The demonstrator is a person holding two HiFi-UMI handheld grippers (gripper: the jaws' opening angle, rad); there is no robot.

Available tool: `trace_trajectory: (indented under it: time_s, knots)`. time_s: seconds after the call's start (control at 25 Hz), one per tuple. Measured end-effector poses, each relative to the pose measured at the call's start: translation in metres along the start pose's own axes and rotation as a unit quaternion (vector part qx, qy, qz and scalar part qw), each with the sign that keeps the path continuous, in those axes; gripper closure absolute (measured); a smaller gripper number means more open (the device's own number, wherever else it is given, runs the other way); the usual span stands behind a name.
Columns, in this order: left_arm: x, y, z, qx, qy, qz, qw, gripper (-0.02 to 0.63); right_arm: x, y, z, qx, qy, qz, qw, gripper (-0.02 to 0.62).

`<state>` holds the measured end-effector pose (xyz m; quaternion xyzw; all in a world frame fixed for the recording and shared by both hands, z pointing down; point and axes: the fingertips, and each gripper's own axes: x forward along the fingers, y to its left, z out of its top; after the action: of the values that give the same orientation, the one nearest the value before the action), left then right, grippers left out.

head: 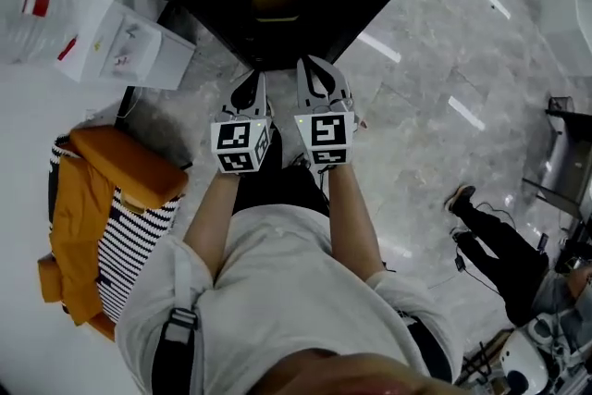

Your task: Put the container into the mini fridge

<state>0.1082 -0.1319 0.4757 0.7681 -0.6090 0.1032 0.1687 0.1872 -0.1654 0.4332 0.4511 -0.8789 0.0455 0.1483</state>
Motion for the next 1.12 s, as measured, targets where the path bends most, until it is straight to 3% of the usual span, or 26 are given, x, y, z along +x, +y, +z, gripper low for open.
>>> trace_trajectory:
  time_s: [0.24,0.52,0.8,1.12]
  knots:
    - [-0.03,-0.027,0.018,0.032,0.005,0.01,0.9994,0.594,-0.039,0.008,0.037,-0.026,-0.037,-0.01,0.999,0.558]
    - [-0.046,-0.052,0.06,0.044,-0.051,-0.009,0.9977,0.594,-0.072,0.004,0.064,0.029,-0.078,0.003,0.997,0.558]
    - [-0.054,-0.071,0.06,0.066,-0.058,-0.018,0.9959,0.594,-0.098,-0.014,0.08,-0.003,-0.105,-0.035,0.994,0.558]
    - [-0.059,-0.074,0.064,0.063,-0.062,-0.026,0.9958,0.594,-0.102,-0.024,0.075,0.002,-0.113,-0.049,0.992,0.558]
